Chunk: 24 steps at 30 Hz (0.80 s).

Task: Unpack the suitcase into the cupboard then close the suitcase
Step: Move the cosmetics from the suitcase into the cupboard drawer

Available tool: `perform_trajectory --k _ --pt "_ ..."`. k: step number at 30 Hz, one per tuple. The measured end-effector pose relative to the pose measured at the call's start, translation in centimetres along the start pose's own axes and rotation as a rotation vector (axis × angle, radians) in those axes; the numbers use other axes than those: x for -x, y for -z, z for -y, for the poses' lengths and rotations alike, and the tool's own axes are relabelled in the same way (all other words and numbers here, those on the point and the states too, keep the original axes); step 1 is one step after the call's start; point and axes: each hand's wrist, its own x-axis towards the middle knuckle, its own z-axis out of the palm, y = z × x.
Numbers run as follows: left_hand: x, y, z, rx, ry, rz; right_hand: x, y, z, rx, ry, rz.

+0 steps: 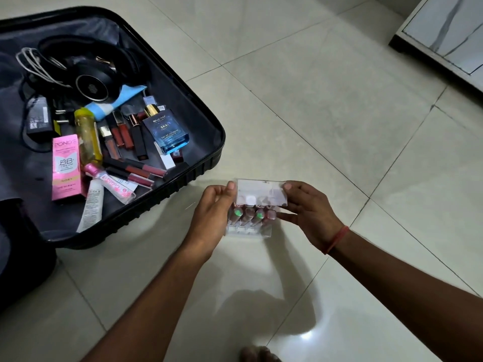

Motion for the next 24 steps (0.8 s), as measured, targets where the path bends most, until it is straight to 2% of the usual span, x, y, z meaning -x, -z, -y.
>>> perform_trajectory --k 4,8,13,17,21,24 --pt "-0.4 0.1 0.0 0.080 0.042 0.031 0.0 0.6 -0.2 0.003 0.052 0.062" --pt "-0.5 0.3 0.2 0.051 0.064 0.066 0.2 0.6 -0.8 0.106 0.161 0.117" --pt "-0.4 0.3 0.7 -0.127 0.032 0.089 0.7 0.5 -1.5 0.478 0.367 0.195" --pt "-0.5 0.6 0.8 -0.194 0.074 0.071 1.1 0.7 -2.2 0.776 0.504 0.205" --pt "-0.4 1.1 0.7 -0.322 0.175 0.052 1.2 0.5 -2.8 0.877 0.454 0.234" --pt "-0.3 1.3 0.9 -0.445 0.144 0.102 1.2 -0.2 -3.4 0.871 0.376 0.213"
